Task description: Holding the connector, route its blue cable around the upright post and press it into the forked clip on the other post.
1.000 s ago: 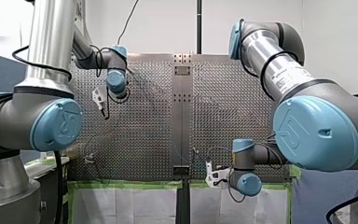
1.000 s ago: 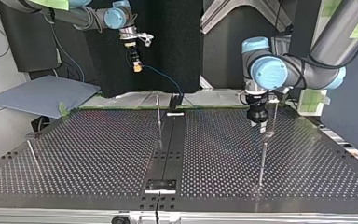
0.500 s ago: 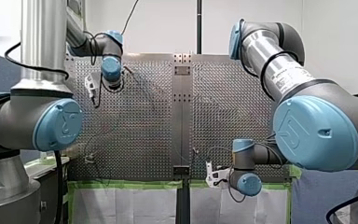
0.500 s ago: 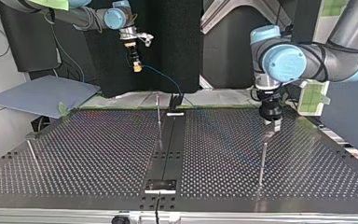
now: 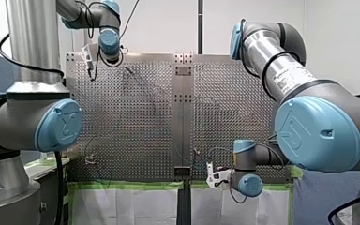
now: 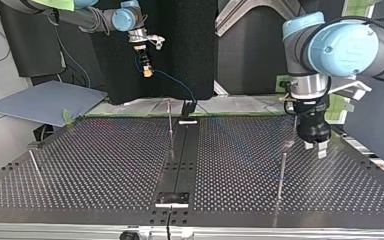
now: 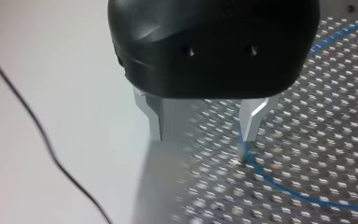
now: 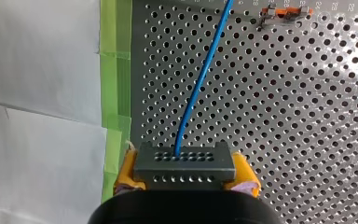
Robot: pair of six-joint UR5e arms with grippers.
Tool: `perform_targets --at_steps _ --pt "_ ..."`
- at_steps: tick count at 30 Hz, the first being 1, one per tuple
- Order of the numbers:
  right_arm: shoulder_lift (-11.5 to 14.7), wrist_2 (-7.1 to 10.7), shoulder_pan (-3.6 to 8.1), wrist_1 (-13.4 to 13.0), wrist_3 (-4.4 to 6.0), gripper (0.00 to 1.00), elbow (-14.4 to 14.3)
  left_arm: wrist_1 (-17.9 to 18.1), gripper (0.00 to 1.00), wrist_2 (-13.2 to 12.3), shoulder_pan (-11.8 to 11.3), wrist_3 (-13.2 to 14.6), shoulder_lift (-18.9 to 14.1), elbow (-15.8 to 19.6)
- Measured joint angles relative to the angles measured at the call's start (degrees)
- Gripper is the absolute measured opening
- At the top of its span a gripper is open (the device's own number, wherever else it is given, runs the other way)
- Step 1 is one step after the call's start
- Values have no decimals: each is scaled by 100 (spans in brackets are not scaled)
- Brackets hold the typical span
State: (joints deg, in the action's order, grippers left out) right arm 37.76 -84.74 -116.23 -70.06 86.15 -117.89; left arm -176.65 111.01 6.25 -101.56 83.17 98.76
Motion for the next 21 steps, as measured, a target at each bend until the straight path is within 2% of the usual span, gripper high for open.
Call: perform_targets --at_steps 5,14,21 --pt "0 0 8 0 11 0 3 -211 80 -149 0 27 -213 -212" --pt "0 0 17 0 32 0 11 -669 80 -597 61 165 -620 -641" --pt "0 0 8 77 17 0 60 -976 80 -906 62 199 -538 -700"
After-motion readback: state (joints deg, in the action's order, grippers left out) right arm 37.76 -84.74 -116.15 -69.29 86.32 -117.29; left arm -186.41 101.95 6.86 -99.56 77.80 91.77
